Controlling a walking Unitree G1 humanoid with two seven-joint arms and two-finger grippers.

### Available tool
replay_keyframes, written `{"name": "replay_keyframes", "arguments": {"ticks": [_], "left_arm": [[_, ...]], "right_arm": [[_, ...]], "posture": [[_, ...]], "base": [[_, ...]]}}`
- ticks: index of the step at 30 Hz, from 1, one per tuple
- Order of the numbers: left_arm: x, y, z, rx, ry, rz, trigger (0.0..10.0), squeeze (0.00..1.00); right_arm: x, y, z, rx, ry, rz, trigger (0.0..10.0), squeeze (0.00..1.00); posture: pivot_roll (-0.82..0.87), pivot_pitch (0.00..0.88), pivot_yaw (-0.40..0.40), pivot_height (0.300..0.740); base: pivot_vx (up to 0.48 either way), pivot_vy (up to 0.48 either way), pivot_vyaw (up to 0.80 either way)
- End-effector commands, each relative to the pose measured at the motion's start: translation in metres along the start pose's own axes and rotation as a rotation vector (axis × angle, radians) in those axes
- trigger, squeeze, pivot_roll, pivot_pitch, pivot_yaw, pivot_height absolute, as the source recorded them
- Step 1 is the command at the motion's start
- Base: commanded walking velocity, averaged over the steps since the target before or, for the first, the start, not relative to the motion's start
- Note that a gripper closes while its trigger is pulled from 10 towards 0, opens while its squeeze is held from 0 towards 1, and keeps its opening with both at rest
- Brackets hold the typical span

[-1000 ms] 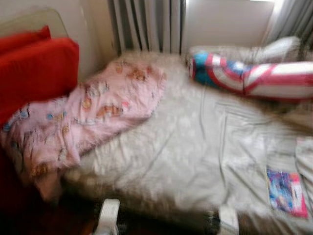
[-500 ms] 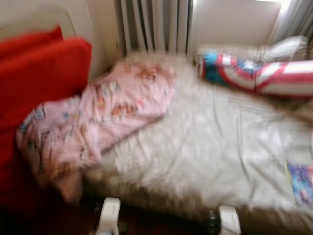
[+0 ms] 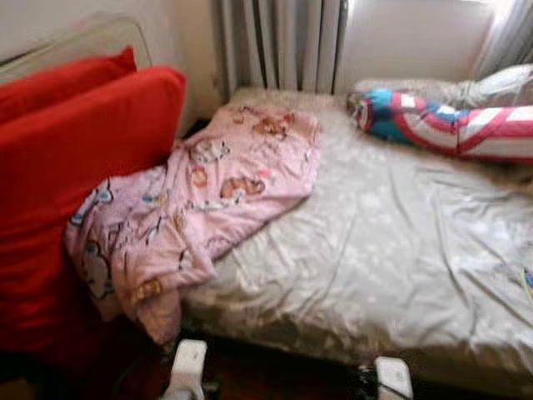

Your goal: Clean up the room

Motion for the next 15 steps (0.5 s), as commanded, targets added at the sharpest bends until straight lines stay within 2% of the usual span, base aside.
{"name": "replay_keyframes", "arguments": {"ticks": [1, 15], "left_arm": [[0.0021, 0.0071, 0.0006, -0.017, -0.001, 0.009, 10.0, 0.00], [0.0026, 0.0072, 0.0007, -0.017, 0.001, 0.002, 10.0, 0.00]], "right_arm": [[-0.0055, 0.0100, -0.0017, -0.025, -0.019, -0.005, 10.0, 0.00], [-0.0051, 0.0104, -0.0017, -0.023, -0.019, -0.009, 10.0, 0.00]], "posture": [[-0.03, 0.000, 0.030, 0.740], [-0.02, 0.004, 0.027, 0.740]], "base": [[0.000, 0.416, 0.00], [0.000, 0.413, 0.00]]}}
Point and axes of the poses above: a point about 5 cm out from each wrist's last joint towards the gripper, its own z axis pointing out of the wrist towards the gripper, its own x axis along the axis of the wrist's last joint, y = z × x, the point moved 1 cm from there along z, pointing out of the wrist towards the gripper, and after that the axes turned 2 degrees about -z, right-handed, at the moved point
